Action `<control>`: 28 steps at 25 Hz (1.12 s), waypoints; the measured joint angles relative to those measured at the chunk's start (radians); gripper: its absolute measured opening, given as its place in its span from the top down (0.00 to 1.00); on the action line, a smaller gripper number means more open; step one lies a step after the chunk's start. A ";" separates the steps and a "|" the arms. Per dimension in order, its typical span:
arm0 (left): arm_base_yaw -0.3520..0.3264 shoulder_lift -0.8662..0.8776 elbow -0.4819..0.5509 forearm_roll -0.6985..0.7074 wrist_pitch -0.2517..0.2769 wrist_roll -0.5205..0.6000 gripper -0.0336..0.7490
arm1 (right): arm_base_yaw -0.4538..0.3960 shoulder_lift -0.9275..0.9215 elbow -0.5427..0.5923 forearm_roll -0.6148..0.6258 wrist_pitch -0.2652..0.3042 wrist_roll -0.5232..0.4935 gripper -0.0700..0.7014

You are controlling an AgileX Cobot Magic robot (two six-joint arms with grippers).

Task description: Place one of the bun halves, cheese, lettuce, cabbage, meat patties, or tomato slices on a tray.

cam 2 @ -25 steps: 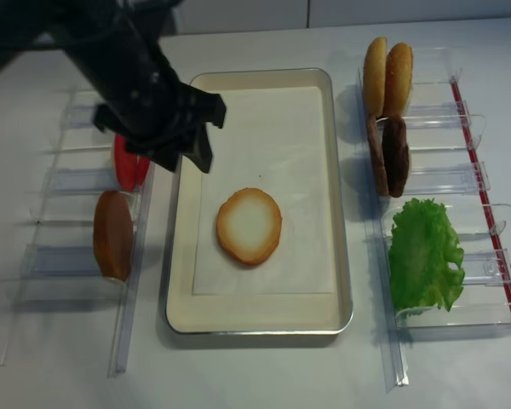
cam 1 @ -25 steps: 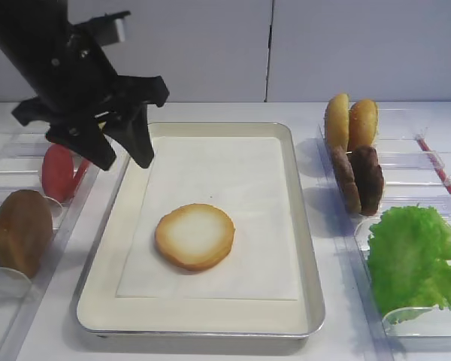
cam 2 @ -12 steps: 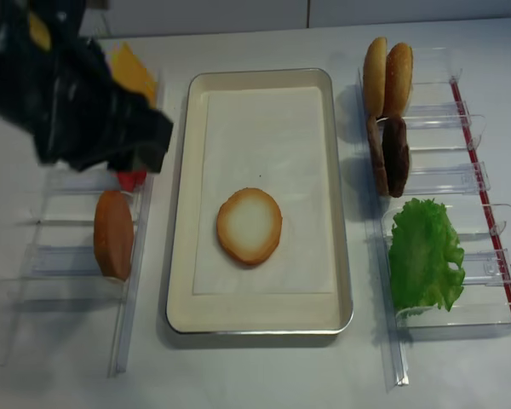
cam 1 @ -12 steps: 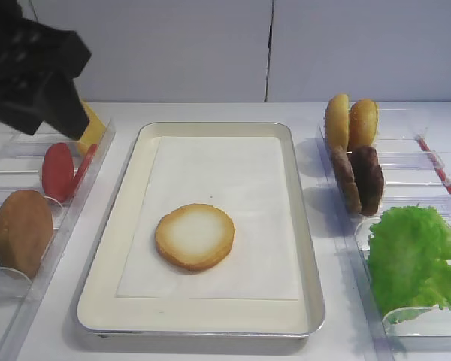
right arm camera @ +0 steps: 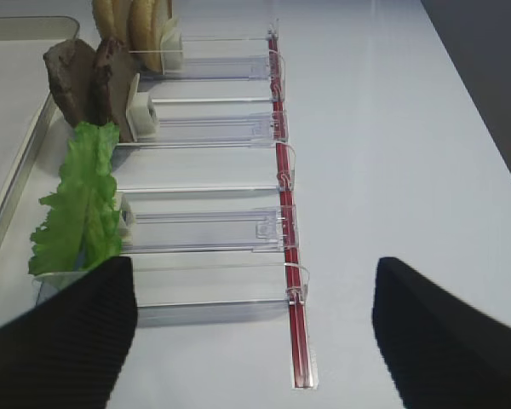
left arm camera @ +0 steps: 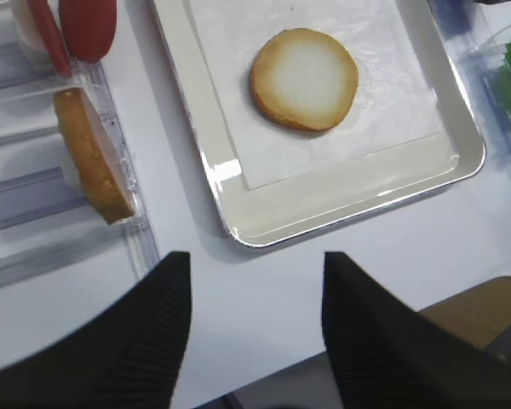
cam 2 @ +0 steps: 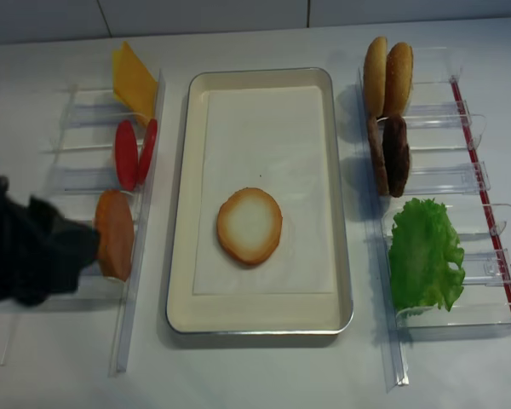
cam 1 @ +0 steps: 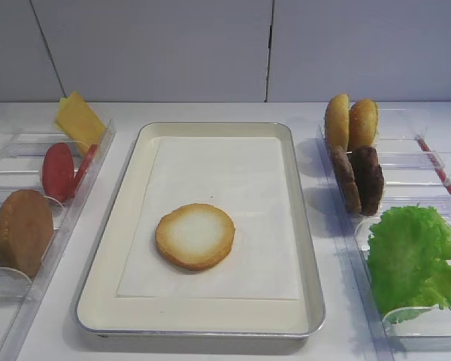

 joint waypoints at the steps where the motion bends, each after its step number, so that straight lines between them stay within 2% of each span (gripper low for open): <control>1: 0.000 -0.030 0.008 0.002 0.002 0.000 0.54 | 0.000 0.000 0.000 0.000 0.000 0.000 0.16; 7: 0.000 -0.155 0.051 0.056 0.006 0.000 0.54 | 0.000 0.000 0.000 0.000 0.000 0.000 0.16; 19: 0.000 -0.275 0.237 0.162 0.009 -0.002 0.54 | 0.000 0.000 0.000 0.000 0.000 0.000 0.16; 24: 0.000 -0.330 0.313 0.267 0.009 -0.093 0.54 | 0.000 0.000 0.000 0.000 0.000 0.000 0.16; 28: 0.000 -0.423 0.372 0.287 0.009 -0.152 0.54 | 0.000 0.000 0.000 0.000 0.000 -0.002 0.16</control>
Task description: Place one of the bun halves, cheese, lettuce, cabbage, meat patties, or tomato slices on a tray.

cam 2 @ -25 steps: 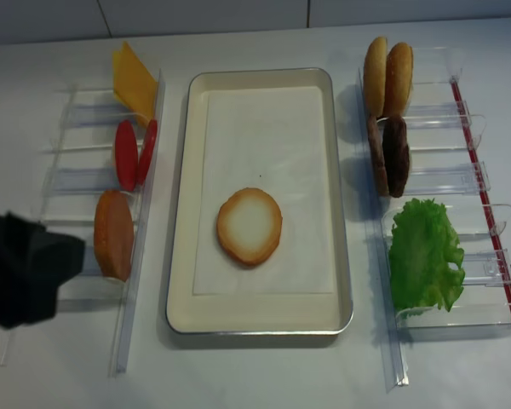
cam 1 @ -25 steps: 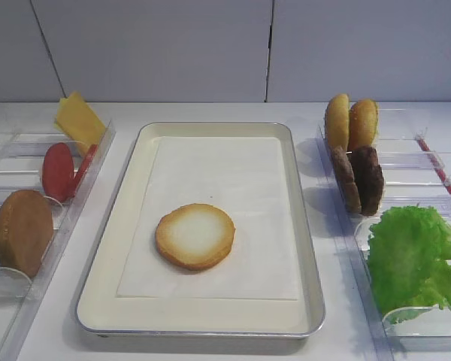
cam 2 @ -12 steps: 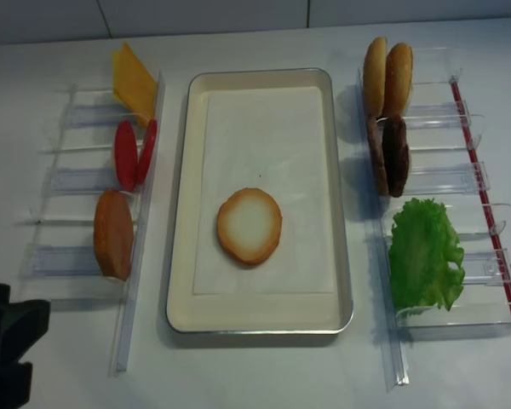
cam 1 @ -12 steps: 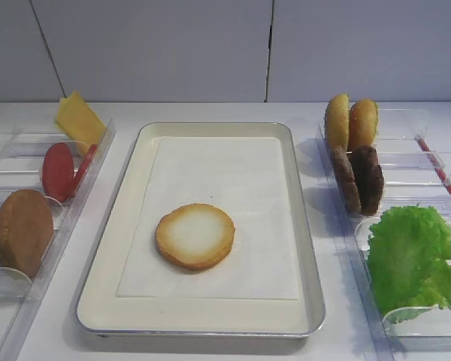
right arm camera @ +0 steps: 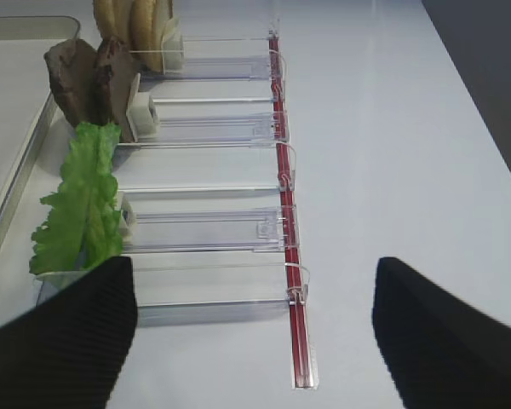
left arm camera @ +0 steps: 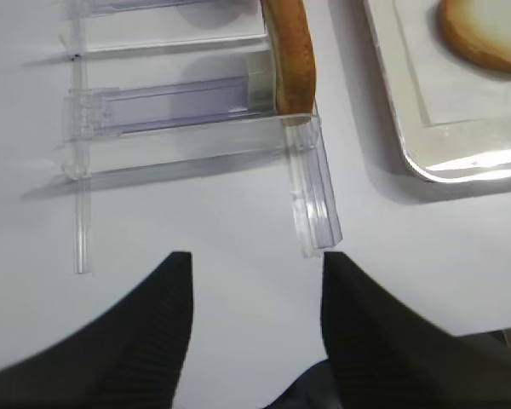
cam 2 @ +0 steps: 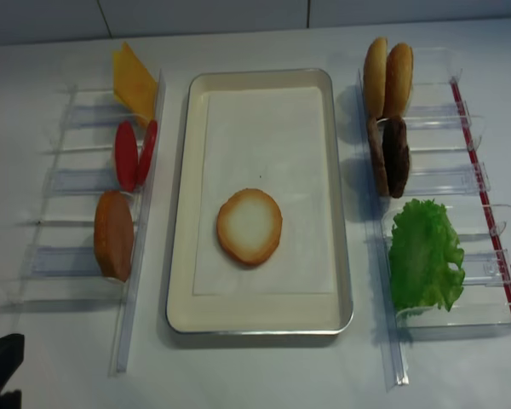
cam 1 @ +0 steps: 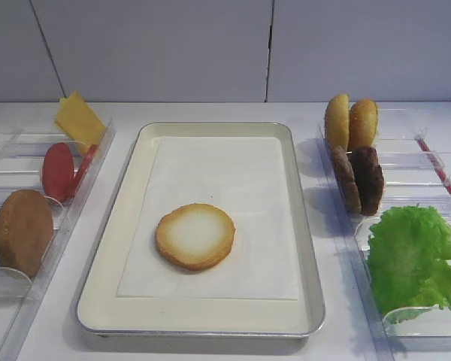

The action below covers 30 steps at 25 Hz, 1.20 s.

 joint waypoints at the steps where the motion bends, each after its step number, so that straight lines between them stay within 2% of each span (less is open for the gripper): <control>1: 0.000 -0.029 0.014 0.000 0.000 -0.010 0.54 | 0.000 0.000 0.000 0.000 0.000 0.000 0.16; 6: 0.000 -0.171 0.072 -0.021 0.000 -0.041 0.55 | 0.000 0.000 0.000 0.000 0.000 0.000 0.16; 14: 0.000 -0.405 0.144 -0.129 0.010 0.115 0.55 | 0.000 0.000 0.000 0.000 0.000 0.000 0.16; 18: 0.000 -0.416 0.144 -0.138 0.005 0.166 0.55 | 0.000 0.000 0.000 0.000 0.000 -0.006 0.16; 24: 0.000 -0.416 0.180 -0.187 -0.065 0.289 0.55 | 0.000 0.000 0.000 0.000 0.000 0.000 0.16; 30: 0.000 -0.416 0.185 -0.209 -0.082 0.311 0.55 | 0.000 0.000 0.000 0.000 0.000 0.000 0.16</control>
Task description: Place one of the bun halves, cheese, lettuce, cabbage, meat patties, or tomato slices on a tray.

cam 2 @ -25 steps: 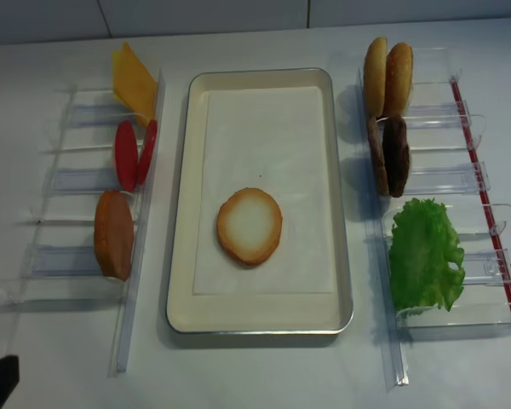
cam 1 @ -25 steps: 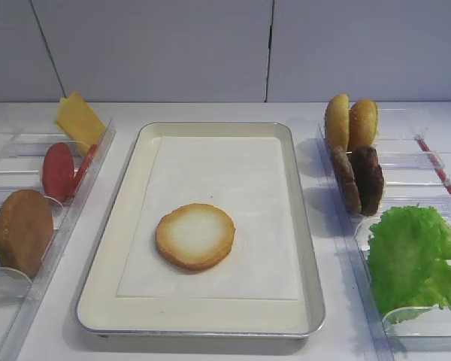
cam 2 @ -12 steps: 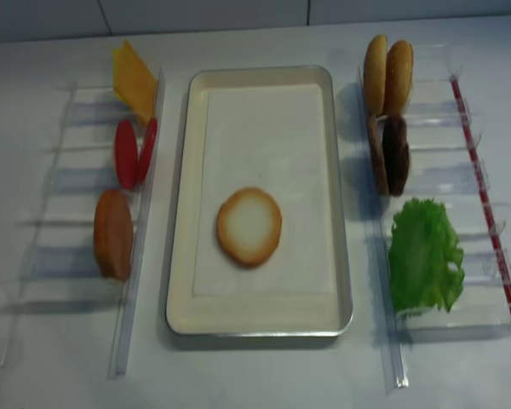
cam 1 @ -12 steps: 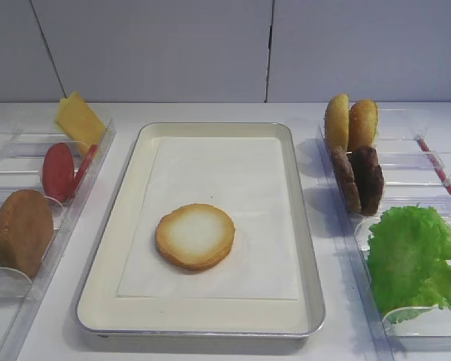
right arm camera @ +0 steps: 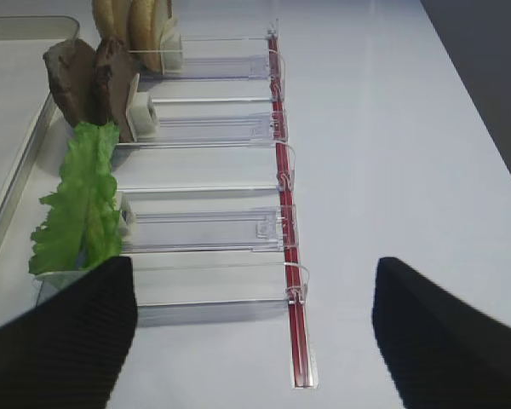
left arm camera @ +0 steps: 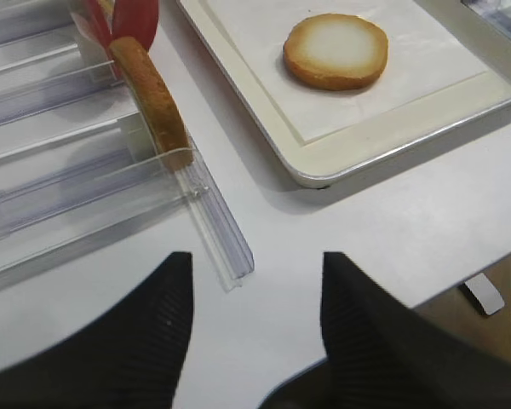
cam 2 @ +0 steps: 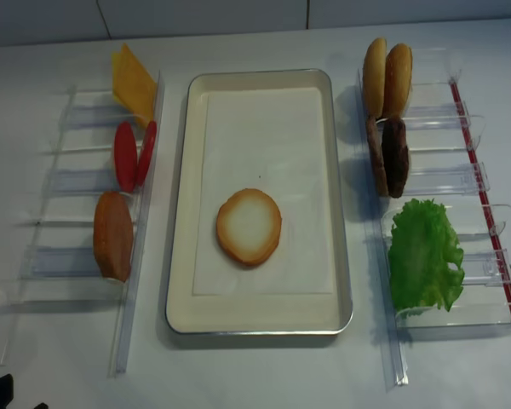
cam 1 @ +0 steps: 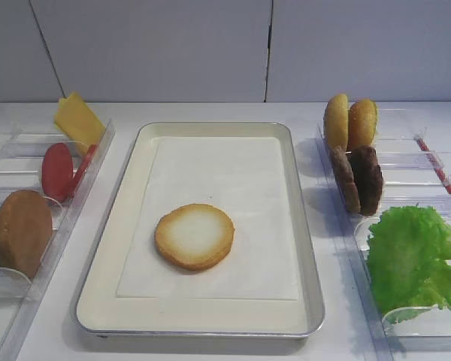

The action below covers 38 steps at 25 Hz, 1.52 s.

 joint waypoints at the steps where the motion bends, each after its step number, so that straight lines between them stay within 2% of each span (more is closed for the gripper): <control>1: 0.000 0.000 0.000 0.004 0.000 -0.007 0.55 | 0.000 0.000 0.000 0.000 0.000 0.000 0.16; 8: 0.000 0.000 0.000 0.061 0.000 -0.029 0.55 | 0.000 0.000 0.000 0.000 0.000 0.000 0.16; 10: 0.022 0.000 0.000 0.068 0.000 -0.029 0.55 | 0.000 0.000 0.000 0.000 0.000 0.000 0.16; 19: 0.249 0.000 0.000 0.072 0.000 -0.029 0.55 | 0.000 0.000 0.000 0.000 0.000 0.000 0.16; 27: 0.368 0.000 0.000 0.072 0.000 -0.029 0.55 | 0.000 0.000 0.000 0.000 0.000 0.000 0.16; 38: 0.388 0.000 0.000 0.074 0.000 -0.029 0.55 | 0.000 0.000 0.000 0.000 0.000 0.000 0.16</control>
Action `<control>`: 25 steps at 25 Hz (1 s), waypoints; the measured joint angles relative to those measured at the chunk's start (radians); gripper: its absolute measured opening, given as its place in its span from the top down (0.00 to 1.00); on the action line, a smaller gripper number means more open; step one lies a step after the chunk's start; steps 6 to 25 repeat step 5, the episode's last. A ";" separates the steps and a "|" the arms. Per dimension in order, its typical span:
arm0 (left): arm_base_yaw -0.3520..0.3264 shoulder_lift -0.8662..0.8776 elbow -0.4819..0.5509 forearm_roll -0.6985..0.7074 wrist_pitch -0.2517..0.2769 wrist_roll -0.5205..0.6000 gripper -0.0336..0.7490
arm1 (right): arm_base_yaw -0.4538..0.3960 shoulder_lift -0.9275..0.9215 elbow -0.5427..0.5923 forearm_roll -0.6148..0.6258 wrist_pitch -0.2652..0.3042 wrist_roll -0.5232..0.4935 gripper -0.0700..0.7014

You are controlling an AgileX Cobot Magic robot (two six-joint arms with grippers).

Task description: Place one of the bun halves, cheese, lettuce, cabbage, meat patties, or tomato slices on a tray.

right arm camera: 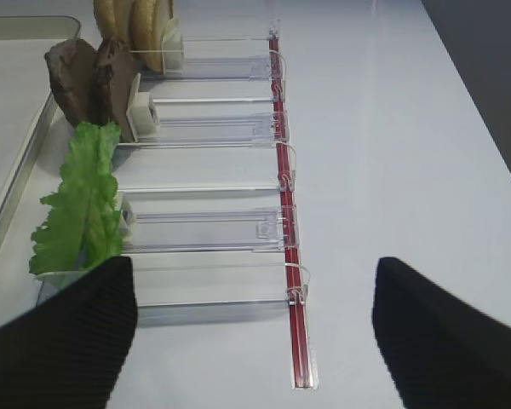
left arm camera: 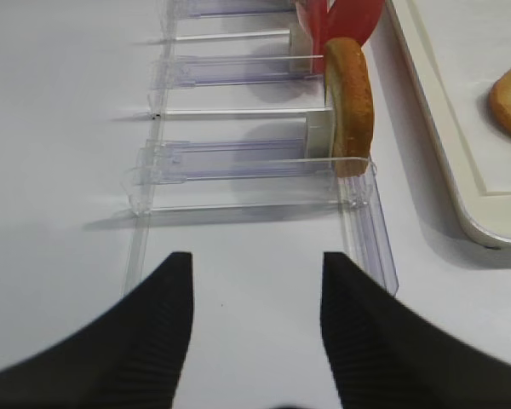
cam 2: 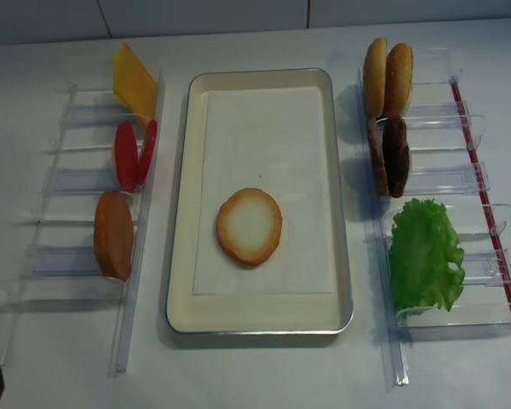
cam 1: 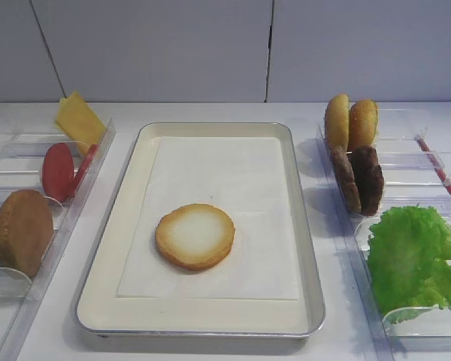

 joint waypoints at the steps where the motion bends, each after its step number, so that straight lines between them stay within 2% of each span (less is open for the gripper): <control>1: 0.000 0.000 0.000 0.000 0.000 0.000 0.55 | 0.000 0.000 0.000 0.000 0.000 0.000 0.16; 25: 0.000 0.000 0.000 0.000 0.000 0.000 0.55 | 0.000 0.000 0.000 0.000 0.000 -0.006 0.16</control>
